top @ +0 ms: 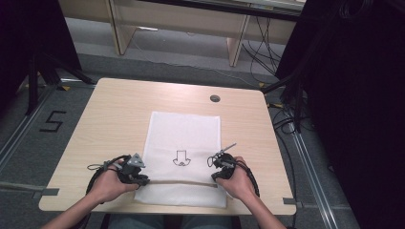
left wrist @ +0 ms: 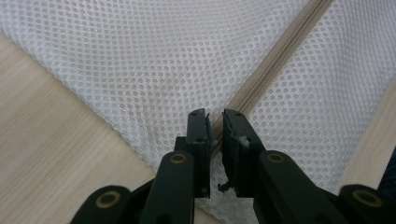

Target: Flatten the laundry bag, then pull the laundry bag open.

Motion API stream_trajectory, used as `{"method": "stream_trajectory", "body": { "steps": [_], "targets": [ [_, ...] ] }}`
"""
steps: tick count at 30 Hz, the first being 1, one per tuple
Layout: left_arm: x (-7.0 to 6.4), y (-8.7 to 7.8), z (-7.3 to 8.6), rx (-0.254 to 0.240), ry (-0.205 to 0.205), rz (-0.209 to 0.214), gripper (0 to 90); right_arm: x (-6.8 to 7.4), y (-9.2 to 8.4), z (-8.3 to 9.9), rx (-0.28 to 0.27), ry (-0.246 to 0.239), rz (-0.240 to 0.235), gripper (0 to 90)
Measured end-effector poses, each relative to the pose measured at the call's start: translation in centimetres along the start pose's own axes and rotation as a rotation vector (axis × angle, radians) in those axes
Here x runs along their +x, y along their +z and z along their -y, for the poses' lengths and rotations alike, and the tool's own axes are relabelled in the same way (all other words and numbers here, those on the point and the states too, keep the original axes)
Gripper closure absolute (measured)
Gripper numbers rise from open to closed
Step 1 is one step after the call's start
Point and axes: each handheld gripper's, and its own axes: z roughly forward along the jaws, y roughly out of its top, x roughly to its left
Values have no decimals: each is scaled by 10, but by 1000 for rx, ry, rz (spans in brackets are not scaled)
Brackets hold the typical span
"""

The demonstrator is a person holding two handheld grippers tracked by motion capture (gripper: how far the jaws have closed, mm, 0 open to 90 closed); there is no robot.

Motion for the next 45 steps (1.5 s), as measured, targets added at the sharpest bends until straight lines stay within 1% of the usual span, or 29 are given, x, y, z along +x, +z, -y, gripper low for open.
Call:
{"method": "stream_trajectory", "body": {
  "steps": [2,3,5,7,8,9,12,13,14,16,18,20,21,22,24,25,27,28,30,31,35,36,37,38,39,40,41,42,45],
  "targets": [
    [1,-2,4,-13,-15,-9,804,2,1,-1,-2,-4,-5,898],
    [1,-2,8,-46,-48,-9,804,5,2,-2,-7,-9,-3,898],
    [1,-2,9,-50,-52,-15,803,6,2,-3,0,0,-2,898],
    [3,-4,11,-44,-49,-11,791,8,3,-4,-12,-19,0,889],
    [3,-4,11,-61,-55,-10,773,8,3,-4,-13,-15,-1,872],
    [3,-4,11,-61,-55,-10,748,8,3,-4,-13,-15,-1,872],
    [4,-8,10,-66,-55,-17,667,6,-7,-2,-73,-3,23,836],
    [4,-8,10,-66,-55,-17,636,7,-12,-1,-88,34,23,827],
    [4,-8,10,-98,-71,-19,636,7,-12,-1,-88,34,23,827],
    [8,-9,7,-154,-100,-29,539,1,-22,5,-142,29,20,768],
    [10,-8,5,-192,-112,-40,463,-1,-26,11,-148,32,35,763],
    [11,-9,4,-195,-109,-31,402,-3,-29,17,-174,12,43,747],
    [10,-7,5,-215,-160,-28,385,-3,-30,19,-168,22,47,729],
    [10,-7,5,-215,-160,-28,377,-5,-31,21,-179,10,57,710],
    [9,-7,4,-225,-171,-26,374,-4,-31,22,-169,20,63,689],
    [9,-6,4,-232,-175,-35,373,-5,-30,24,-151,18,81,661],
    [9,-7,3,-239,-161,-33,372,-6,-29,24,-143,18,87,651],
    [9,-6,3,-248,-172,-37,363,-8,-28,25,-152,7,96,636],
    [8,-6,3,-248,-181,-36,360,-7,-29,25,-148,13,97,632],
    [8,-5,3,-250,-177,-13,361,-7,-30,25,-154,16,98,632],
    [6,-6,2,-260,-173,-17,378,-9,-32,26,-161,15,104,633],
    [5,-6,2,-267,-186,-6,385,-11,-33,27,-167,22,111,639],
    [4,-5,1,-285,-171,-2,394,-12,-33,27,-167,24,117,650],
    [4,-5,1,-285,-171,-2,403,-12,-33,27,-167,24,117,650],
    [4,-6,1,-278,-153,-2,403,-12,-34,27,-166,24,111,670],
    [0,-5,1,-291,-164,5,421,-11,-36,27,-168,36,98,721],
    [0,-5,1,-291,-164,5,429,-11,-36,27,-168,36,98,721],
    [-1,-5,0,-282,-145,3,429,-10,-37,27,-167,39,93,743],
    [-6,-4,-2,-284,-122,7,458,-7,-38,26,-153,29,88,775]
  ]
}}
